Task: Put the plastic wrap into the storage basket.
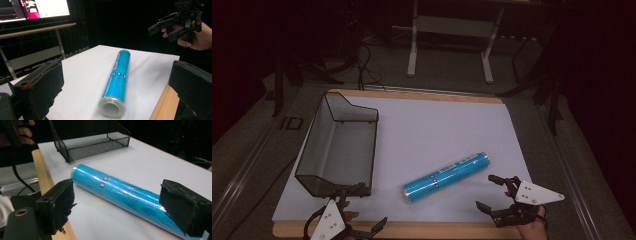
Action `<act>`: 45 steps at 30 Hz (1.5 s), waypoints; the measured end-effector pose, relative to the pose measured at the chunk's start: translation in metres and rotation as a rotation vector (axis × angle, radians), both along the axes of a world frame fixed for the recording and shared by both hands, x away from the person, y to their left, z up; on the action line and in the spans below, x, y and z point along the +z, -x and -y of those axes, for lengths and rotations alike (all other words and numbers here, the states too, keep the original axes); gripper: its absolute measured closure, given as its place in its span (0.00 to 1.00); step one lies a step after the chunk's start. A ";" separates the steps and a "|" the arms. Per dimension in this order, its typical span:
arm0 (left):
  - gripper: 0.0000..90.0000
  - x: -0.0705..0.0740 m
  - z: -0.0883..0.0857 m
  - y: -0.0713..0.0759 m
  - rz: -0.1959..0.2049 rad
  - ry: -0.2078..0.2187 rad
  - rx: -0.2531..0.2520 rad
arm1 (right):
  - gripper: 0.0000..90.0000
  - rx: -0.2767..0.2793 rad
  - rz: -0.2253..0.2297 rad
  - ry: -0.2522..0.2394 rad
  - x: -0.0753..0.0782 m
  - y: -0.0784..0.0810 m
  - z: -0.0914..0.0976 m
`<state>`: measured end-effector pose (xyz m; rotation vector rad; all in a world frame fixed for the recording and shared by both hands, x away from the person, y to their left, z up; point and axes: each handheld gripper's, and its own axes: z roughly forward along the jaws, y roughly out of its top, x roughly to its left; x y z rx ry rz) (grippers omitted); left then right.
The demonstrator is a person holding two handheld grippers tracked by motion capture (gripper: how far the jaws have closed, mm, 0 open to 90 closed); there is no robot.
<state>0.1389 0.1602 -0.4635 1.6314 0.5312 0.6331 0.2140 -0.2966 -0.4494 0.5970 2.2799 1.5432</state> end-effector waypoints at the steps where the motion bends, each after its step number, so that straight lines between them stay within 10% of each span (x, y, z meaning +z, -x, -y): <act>1: 0.01 0.000 0.000 0.000 0.001 0.002 0.001 | 0.13 0.001 -0.012 -0.002 0.000 -0.001 0.000; 13: 0.01 0.000 -0.001 0.002 0.000 0.002 0.009 | 0.16 0.126 -0.047 0.075 -0.011 -0.015 -0.012; 21: 0.01 -0.001 -0.001 0.002 0.003 -0.009 0.013 | 0.16 0.274 -0.080 0.209 -0.022 -0.025 -0.026; 30: 0.01 -0.001 -0.001 0.003 0.005 -0.020 0.019 | 0.15 0.343 -0.207 0.569 -0.028 -0.043 -0.052; 38: 0.01 -0.001 -0.001 0.004 0.005 -0.022 0.023 | 0.15 0.412 -0.294 0.691 -0.025 -0.057 -0.063; 45: 0.01 -0.001 -0.002 0.005 0.006 -0.023 0.032 | 0.14 0.427 -0.247 0.703 -0.012 -0.067 -0.066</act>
